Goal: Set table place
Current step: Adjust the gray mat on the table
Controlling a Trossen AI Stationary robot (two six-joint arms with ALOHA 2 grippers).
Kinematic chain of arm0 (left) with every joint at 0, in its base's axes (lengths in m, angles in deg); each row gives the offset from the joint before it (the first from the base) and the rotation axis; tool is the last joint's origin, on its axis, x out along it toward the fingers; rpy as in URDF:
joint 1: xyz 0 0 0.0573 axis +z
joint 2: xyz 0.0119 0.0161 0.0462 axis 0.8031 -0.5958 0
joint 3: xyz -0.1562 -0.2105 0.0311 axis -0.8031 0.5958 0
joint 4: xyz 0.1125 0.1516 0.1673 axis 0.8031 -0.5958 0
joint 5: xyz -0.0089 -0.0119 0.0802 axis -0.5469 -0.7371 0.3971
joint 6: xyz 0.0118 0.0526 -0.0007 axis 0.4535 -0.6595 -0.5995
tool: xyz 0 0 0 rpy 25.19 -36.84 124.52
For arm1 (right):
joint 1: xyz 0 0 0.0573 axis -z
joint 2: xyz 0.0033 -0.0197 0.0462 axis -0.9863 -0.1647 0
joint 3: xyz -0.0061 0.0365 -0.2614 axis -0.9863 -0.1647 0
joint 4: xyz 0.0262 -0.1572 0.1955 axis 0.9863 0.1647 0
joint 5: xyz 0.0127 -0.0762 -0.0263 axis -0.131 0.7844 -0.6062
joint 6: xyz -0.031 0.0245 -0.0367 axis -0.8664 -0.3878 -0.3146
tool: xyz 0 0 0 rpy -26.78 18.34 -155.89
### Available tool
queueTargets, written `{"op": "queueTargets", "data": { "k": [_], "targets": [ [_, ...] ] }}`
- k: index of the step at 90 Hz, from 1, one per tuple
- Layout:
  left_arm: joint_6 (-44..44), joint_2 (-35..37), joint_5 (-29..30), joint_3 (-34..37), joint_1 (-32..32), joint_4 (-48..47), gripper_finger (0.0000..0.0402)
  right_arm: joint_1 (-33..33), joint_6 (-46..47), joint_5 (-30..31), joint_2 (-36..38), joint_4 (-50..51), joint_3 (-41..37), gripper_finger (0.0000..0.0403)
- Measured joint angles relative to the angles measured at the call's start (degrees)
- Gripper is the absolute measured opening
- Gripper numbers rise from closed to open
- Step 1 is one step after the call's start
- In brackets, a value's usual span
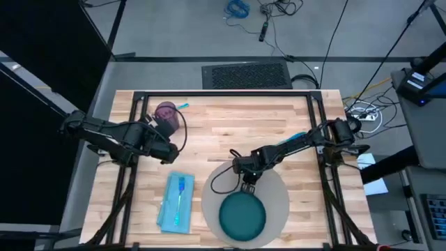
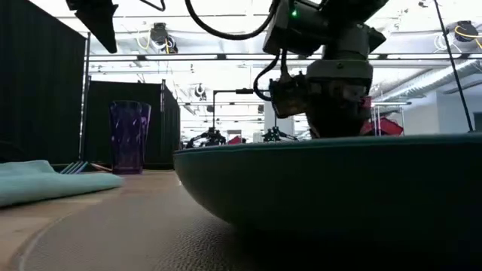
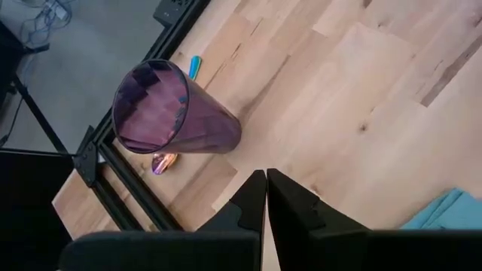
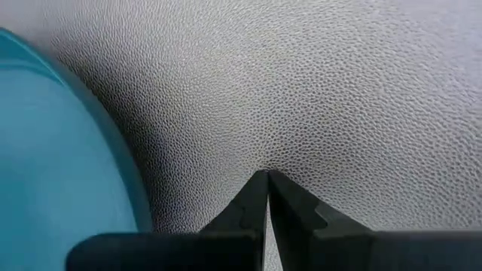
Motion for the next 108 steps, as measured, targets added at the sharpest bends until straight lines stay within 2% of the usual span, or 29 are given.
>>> {"op": "queueTargets", "data": {
  "k": [22, 32, 51, 61, 96, 108],
  "targets": [
    [0.04, 0.0, 0.0, 0.0, 0.0, 0.13, 0.0, 2.99, -4.09, 0.17, -0.7, -0.98, 4.51, 0.0],
    [0.07, 0.0, -0.45, 0.0, 0.0, 0.2, 0.0, 3.57, -5.83, 0.22, -1.93, 2.61, 6.94, 0.0],
    [0.02, -0.02, -1.44, 0.0, 0.0, 0.15, 0.0, -0.24, -4.94, -2.23, -1.98, 13.77, 8.0, 0.0],
    [-0.1, -0.02, -1.42, 0.0, 0.0, 0.15, 0.0, -2.14, -3.92, -3.04, -2.41, 15.66, 8.02, 0.0],
    [-0.11, -0.02, -1.28, 0.0, -0.15, 0.17, 0.0, -0.36, -5.09, -4.45, -7.18, 14.19, 8.34, 0.0],
    [-0.1, -0.02, -1.52, -0.01, -0.15, 0.15, 0.0, 0.38, -5.7, -4.01, -7.79, 9.7, 8.32, 0.0]
  ]
}}
